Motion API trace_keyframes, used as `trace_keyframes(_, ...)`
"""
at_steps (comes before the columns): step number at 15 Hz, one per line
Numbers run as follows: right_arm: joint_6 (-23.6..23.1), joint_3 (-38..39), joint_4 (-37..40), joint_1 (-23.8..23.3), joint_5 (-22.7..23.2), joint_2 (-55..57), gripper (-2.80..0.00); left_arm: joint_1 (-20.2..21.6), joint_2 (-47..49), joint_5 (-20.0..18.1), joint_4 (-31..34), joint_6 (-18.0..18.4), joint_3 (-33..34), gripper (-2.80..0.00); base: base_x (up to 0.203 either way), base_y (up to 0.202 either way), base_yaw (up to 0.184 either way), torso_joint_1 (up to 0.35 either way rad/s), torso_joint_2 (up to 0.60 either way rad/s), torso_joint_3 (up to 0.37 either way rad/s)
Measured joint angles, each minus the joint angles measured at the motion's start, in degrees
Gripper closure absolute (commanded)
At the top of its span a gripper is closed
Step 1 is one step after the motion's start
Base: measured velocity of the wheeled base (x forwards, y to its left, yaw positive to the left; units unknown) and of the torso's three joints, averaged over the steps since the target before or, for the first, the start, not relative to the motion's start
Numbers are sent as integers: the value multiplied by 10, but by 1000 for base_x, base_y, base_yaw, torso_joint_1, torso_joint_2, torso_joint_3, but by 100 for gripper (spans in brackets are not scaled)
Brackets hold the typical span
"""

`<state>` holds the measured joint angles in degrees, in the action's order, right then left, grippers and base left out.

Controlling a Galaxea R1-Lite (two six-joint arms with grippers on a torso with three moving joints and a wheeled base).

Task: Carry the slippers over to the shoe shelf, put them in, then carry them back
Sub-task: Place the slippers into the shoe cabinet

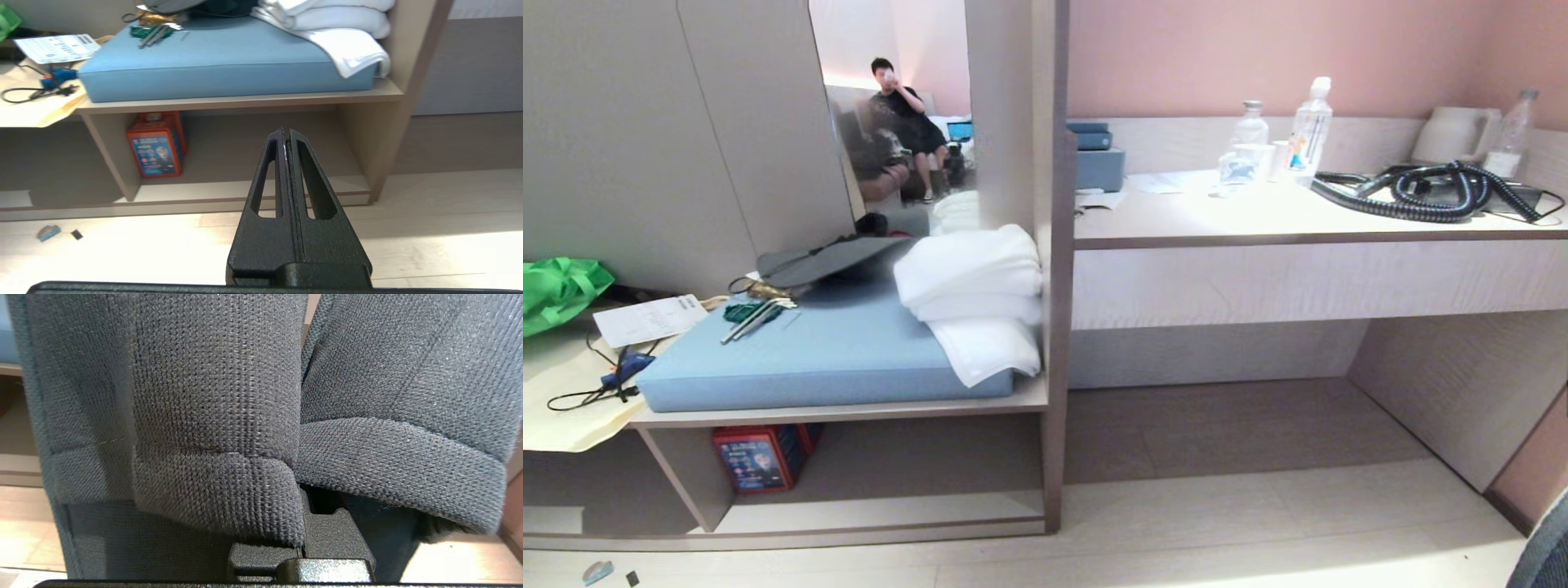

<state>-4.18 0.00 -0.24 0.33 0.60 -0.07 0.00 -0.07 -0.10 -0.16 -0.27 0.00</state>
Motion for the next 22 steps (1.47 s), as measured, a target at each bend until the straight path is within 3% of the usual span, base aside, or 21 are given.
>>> trace_keyframes(22, -1, 0, 0, 0, 0, 0, 0, 0, 0, 0, 0, 0, 0, 0, 0, 195, -2, 3, 3, 2)
